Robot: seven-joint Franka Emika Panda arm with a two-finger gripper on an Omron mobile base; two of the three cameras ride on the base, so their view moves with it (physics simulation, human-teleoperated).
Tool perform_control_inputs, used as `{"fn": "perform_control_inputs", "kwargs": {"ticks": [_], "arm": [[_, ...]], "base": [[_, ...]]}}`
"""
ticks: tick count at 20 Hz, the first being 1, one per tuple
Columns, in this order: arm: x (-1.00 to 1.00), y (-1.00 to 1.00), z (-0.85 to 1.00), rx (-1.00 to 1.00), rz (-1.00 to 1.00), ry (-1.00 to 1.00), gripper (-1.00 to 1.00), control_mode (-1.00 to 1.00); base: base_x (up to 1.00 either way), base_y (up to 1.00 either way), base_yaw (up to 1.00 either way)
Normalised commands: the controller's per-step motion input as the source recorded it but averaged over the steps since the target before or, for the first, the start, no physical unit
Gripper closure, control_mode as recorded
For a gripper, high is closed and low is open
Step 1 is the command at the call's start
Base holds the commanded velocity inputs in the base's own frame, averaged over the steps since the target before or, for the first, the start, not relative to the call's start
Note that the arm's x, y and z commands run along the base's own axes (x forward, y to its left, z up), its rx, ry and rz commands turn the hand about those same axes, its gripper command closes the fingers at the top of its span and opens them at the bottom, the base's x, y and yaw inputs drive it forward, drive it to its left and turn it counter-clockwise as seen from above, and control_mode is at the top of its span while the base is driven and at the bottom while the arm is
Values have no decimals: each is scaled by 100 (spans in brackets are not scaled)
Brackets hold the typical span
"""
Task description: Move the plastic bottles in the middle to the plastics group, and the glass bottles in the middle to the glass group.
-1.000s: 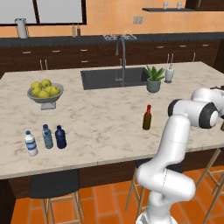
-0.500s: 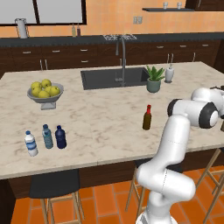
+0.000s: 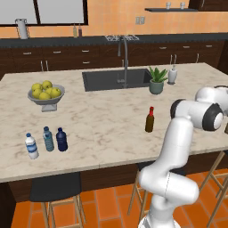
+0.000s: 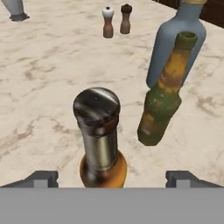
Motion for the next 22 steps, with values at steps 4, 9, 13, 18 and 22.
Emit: {"fn": "perform_control_inputs", "kwargs": {"ticks": [4, 9, 13, 18, 22], "arm": [[-22, 19, 57, -2, 3, -2, -100, -100], [-73, 44, 0, 0, 23, -2, -100, -100], [-60, 82, 13, -8, 23, 4, -100, -100], [-27, 90, 58, -9, 29, 22, -100, -100], [-3, 69, 81, -8, 31, 32, -100, -100]], "base": [[0, 0, 0], [0, 0, 0], [0, 0, 0], [0, 0, 0], [0, 0, 0]]}}
